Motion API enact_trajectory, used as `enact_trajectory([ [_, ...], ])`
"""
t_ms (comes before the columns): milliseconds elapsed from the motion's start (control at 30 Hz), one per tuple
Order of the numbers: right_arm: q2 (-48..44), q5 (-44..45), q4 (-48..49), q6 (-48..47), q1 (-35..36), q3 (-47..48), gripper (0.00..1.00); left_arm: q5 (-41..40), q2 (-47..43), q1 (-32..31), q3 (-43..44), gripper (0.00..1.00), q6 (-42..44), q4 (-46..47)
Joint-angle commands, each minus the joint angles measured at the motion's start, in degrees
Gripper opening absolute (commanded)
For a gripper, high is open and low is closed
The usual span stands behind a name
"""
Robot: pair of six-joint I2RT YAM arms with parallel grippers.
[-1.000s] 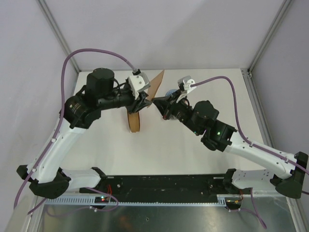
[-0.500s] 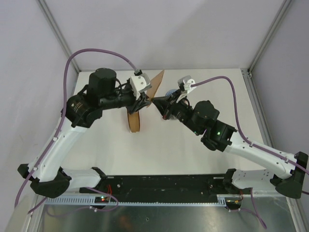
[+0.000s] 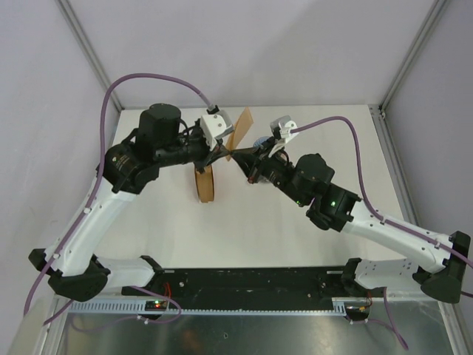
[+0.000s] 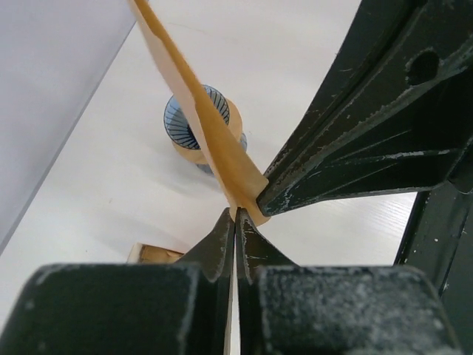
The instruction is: Place the coffee filter in the dripper
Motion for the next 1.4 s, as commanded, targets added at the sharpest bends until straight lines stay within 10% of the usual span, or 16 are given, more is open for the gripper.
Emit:
enact_trajectory([
  [0, 0.6, 2.1, 1.9, 0.7, -0.4, 1.0, 0.00, -4.7, 0.0, -0.1, 0.9, 0.00, -3.8, 1.3],
  [667, 8.7, 5.9, 8.3, 5.8, -6.3, -0.3, 0.01, -29.0, 1.1, -0.1, -4.1, 0.00, -6.2, 10.4],
  [867, 9.6, 1.7, 16.4, 6.0, -8.1, -1.4, 0.29, -30.0, 1.7, -0.1, -6.4, 0.00, -4.9, 11.1],
  [1000, 9.6, -0.5, 18.7, 4.6, -7.2, -1.7, 0.67, -31.5, 2.0, -0.1, -7.0, 0.00, -3.4, 12.1],
  [1367, 11.3, 3.3, 25.6, 11.9, -7.4, -3.2, 0.84, -29.9, 2.0, -0.2, -7.2, 0.00, -4.2, 12.2],
])
